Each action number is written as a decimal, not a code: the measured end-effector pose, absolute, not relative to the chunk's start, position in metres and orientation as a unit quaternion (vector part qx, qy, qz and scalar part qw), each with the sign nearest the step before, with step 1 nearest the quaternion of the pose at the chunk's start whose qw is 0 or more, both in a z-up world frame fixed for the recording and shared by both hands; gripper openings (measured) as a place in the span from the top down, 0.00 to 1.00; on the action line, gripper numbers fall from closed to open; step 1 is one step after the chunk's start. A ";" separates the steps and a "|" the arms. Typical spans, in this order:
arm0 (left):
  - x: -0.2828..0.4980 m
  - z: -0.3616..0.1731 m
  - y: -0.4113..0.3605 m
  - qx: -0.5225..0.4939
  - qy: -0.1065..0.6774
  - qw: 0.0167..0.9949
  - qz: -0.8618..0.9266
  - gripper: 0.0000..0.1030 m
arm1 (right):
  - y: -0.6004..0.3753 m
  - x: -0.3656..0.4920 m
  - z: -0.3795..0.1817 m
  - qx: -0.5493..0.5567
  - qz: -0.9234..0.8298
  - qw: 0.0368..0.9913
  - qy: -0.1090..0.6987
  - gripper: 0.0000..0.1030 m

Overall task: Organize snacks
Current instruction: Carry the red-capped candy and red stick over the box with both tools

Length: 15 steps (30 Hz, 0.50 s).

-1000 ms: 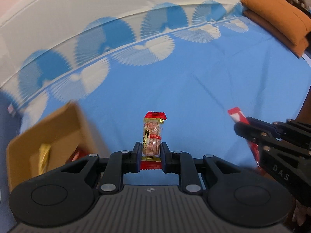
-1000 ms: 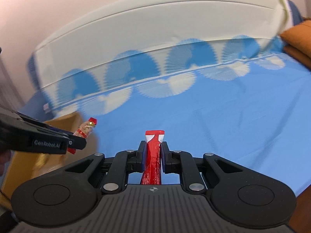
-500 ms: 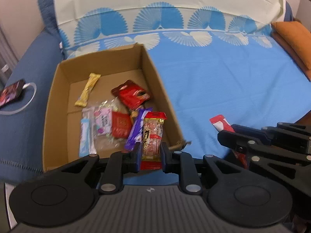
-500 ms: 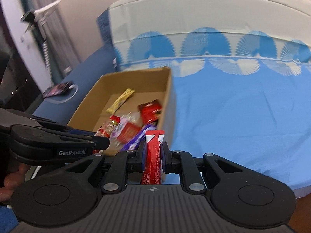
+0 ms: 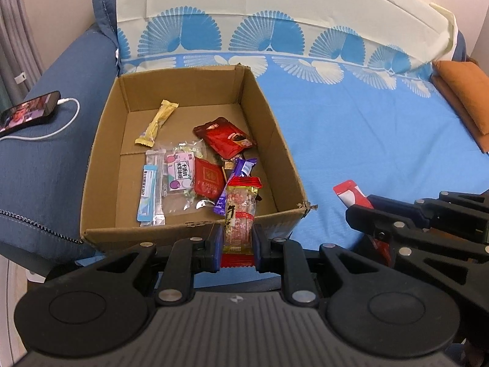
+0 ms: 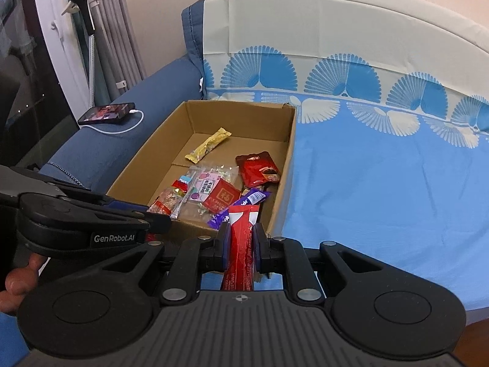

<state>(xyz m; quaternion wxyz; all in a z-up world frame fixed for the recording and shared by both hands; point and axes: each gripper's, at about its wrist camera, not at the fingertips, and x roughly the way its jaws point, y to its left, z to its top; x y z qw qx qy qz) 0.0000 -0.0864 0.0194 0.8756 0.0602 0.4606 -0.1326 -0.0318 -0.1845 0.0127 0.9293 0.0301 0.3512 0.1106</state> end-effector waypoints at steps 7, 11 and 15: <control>0.007 0.014 -0.085 0.057 0.466 0.873 -0.132 0.79 | -0.181 -0.024 0.008 0.022 0.113 0.925 0.362 0.84; 0.013 0.010 -0.083 0.055 0.471 0.871 -0.130 0.79 | -0.181 -0.017 0.007 0.017 0.111 0.925 0.363 0.84; 0.027 0.010 -0.076 0.050 0.473 0.871 -0.122 0.79 | -0.178 -0.004 0.005 0.016 0.113 0.924 0.365 0.84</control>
